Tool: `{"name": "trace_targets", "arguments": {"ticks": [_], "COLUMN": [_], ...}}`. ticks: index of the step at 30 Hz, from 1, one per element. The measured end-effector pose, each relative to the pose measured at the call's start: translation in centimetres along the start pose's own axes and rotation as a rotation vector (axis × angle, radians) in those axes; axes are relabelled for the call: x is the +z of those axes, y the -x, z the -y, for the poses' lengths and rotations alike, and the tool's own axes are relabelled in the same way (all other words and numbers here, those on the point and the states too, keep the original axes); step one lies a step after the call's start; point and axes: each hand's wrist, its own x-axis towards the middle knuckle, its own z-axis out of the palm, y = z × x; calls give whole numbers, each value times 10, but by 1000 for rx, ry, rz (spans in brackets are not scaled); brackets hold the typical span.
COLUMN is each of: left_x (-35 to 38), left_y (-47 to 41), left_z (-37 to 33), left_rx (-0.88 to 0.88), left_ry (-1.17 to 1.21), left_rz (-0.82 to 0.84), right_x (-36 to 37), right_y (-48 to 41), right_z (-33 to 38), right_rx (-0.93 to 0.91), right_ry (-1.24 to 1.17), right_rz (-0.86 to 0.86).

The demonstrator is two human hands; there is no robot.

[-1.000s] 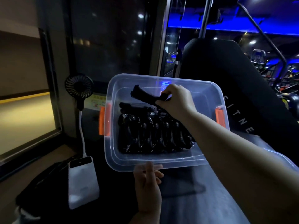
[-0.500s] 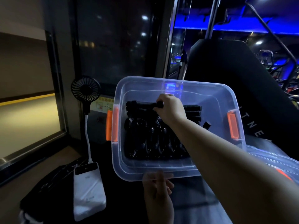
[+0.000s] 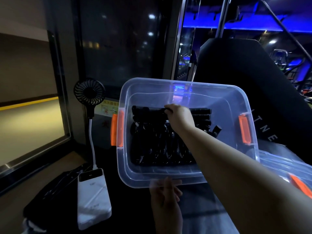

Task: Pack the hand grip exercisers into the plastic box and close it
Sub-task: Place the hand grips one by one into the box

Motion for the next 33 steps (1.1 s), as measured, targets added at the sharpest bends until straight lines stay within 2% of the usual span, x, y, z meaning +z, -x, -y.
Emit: {"name": "trace_targets", "arguments": {"ticks": [10,15,19,20,22,25,30,33], "left_x": [2,1,-1,-1,0,2,4,4], "left_y": [5,4,6,6,7,9,10,11], "left_z": [1,3,2,2,1,-2,-2,-2], "left_rx": [56,35,73,83,88,80,73,59], "left_ry": [40,48,-50,-56,-63,-81,-74,-73], "left_rz": [-22,-47,-41,-37,-38,-49,-73,-87], "right_x": [-16,-44,-78,-87,-103,-119,-122,-117], "right_y": [7,38,73,80,90,98,101,102], "right_z": [-8,-26,-79,-93,-118,-144,-152,-154], "right_rx": [38,-28,-177,-148,27,267,433,447], "right_ry": [-27,151,359,402,433,322,114,114], "right_rz": [-104,-161,-345,-398,-443,-402,-209,-213]}}
